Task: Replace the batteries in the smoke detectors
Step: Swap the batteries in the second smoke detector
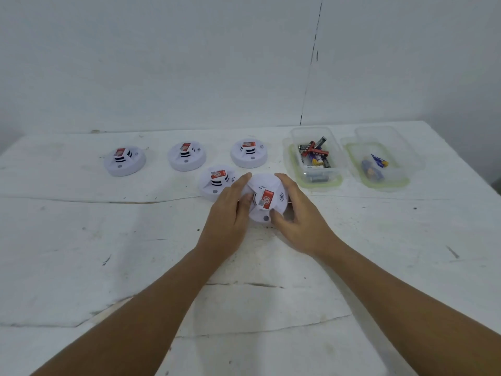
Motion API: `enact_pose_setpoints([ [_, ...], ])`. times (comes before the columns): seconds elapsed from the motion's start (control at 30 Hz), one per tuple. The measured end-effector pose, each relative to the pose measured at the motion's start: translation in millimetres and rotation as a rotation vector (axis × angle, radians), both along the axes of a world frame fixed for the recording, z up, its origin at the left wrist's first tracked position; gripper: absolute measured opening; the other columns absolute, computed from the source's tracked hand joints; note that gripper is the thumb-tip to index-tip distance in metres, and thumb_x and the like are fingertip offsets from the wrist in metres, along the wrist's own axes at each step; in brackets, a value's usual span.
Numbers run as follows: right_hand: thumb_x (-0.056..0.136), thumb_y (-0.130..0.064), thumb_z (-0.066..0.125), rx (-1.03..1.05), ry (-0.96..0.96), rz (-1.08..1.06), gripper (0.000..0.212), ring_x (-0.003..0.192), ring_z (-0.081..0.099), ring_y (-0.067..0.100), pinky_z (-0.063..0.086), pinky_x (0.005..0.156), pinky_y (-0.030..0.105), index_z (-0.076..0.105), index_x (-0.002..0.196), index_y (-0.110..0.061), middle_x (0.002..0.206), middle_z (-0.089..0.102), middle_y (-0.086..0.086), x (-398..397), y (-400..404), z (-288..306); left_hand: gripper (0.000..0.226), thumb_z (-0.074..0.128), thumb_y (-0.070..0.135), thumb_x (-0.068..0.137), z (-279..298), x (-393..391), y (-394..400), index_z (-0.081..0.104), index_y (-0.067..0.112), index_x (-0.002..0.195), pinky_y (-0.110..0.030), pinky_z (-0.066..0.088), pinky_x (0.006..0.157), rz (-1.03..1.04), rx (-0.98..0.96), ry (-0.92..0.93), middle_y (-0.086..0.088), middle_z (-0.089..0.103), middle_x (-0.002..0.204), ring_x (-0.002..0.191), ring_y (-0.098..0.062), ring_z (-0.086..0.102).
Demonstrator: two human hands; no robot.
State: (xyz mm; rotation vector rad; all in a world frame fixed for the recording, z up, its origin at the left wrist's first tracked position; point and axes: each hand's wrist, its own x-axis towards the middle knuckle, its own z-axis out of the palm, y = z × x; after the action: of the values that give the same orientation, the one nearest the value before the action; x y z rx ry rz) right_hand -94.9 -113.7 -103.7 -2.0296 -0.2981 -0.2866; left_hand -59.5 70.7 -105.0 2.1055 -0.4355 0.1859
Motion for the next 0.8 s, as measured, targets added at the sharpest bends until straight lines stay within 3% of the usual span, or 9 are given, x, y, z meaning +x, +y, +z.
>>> enact_pose_setpoints([
  [0.1,0.095,-0.021,0.071,-0.095,-0.014,-0.020,0.065,0.125,0.052,0.013,0.050,0.102,0.038,0.042,0.153,-0.027,0.133,0.057,-0.011,4.9,3.7,-4.8,0.043,0.044,0.022,0.111,3.5,-7.0,16.7,0.047,0.027,0.153,0.000,0.036,0.097,0.042,-0.047,-0.009,0.014,0.056,0.141,0.121,0.011,0.050],
  [0.2,0.096,-0.047,0.068,-0.135,0.007,-0.018,0.068,0.128,0.047,0.008,0.043,0.109,0.027,0.040,0.156,-0.031,0.132,0.049,-0.006,8.6,13.3,-8.7,0.040,0.044,0.022,0.111,8.9,-11.6,38.0,0.051,0.030,0.150,-0.018,0.044,0.104,0.061,-0.083,-0.030,0.015,0.059,0.143,0.129,0.002,0.053],
  [0.27,0.095,-0.056,0.061,-0.154,-0.005,-0.004,0.066,0.127,0.047,0.007,0.040,0.109,0.024,0.043,0.154,-0.032,0.130,0.047,-0.006,17.3,28.8,-6.4,0.035,0.045,0.024,0.111,13.4,-11.1,58.2,0.054,0.036,0.143,-0.022,0.048,0.099,0.105,-0.118,-0.021,0.010,0.066,0.133,0.120,-0.006,0.061],
  [0.4,0.093,-0.044,0.065,-0.305,-0.130,-0.043,0.057,0.113,0.048,0.015,0.038,0.104,0.026,0.053,0.148,-0.033,0.120,0.048,-0.005,47.1,61.6,-3.2,0.030,0.047,0.032,0.110,18.2,2.2,105.1,0.057,0.035,0.138,-0.031,0.055,0.086,0.242,-0.160,0.051,0.006,0.070,0.101,0.096,-0.017,0.068],
  [0.47,0.092,-0.036,0.072,-0.374,-0.149,-0.080,0.056,0.112,0.047,0.019,0.041,0.103,0.033,0.056,0.146,-0.033,0.122,0.049,-0.001,60.8,73.9,-2.9,0.028,0.048,0.035,0.109,17.0,12.2,128.5,0.058,0.035,0.136,-0.034,0.054,0.084,0.310,-0.149,0.089,0.005,0.071,0.095,0.089,-0.019,0.069],
  [0.6,0.091,-0.038,0.075,-0.457,-0.090,-0.150,0.060,0.128,0.045,0.033,0.042,0.106,0.043,0.055,0.147,-0.030,0.145,0.045,0.010,79.9,91.4,-2.6,0.029,0.048,0.039,0.108,11.8,38.2,166.2,0.061,0.033,0.134,-0.025,0.047,0.076,0.406,-0.093,0.156,0.009,0.071,0.098,0.092,-0.019,0.070],
  [0.7,0.095,-0.041,0.069,-0.512,0.007,-0.141,0.060,0.136,0.038,0.030,0.036,0.109,0.038,0.048,0.152,-0.034,0.155,0.037,0.008,91.7,96.9,-6.2,0.033,0.046,0.040,0.109,12.0,55.7,183.2,0.060,0.031,0.137,-0.019,0.040,0.076,0.433,-0.022,0.194,0.008,0.068,0.109,0.102,-0.018,0.063],
  [0.8,0.098,-0.043,0.064,-0.525,0.030,-0.127,0.053,0.138,0.038,0.029,0.025,0.108,0.029,0.051,0.149,-0.034,0.149,0.042,0.004,98.4,98.2,-11.4,0.033,0.044,0.038,0.110,13.1,69.2,190.3,0.061,0.028,0.136,-0.022,0.040,0.079,0.419,0.025,0.191,0.008,0.066,0.113,0.107,-0.016,0.060],
])
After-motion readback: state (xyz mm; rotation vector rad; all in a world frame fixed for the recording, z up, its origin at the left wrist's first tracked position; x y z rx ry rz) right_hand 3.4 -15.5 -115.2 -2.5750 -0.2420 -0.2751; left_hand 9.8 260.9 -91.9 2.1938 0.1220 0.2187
